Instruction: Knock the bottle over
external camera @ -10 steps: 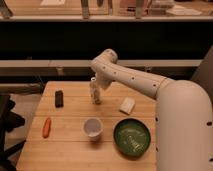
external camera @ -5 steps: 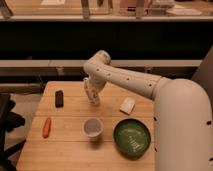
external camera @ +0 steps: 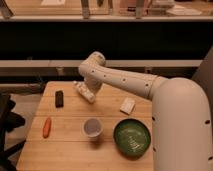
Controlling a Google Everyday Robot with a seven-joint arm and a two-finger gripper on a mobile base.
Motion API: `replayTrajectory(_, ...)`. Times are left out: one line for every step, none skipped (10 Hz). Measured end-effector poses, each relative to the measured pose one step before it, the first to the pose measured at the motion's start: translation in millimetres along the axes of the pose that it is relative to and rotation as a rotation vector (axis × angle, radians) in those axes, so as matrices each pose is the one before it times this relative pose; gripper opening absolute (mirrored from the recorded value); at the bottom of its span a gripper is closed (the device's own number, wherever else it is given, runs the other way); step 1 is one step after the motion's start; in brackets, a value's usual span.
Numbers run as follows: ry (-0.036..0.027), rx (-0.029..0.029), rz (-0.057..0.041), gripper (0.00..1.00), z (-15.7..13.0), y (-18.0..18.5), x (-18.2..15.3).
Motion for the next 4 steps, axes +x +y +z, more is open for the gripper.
replayTrajectory(-0.00065,0.00265,-0.00379,0.0,-0.97,-0.9,-1.86)
replayTrajectory(-0.006,0.00427,-0.0138,0.0,-0.62,-5.87,-7.62)
replayTrajectory(-0.00429,0.0055,-0.01791,0.0,0.51,-9.21,-5.48)
replayTrajectory(-0.00463,0.00491,-0.03048,0.0,1.16,-13.55,-7.48)
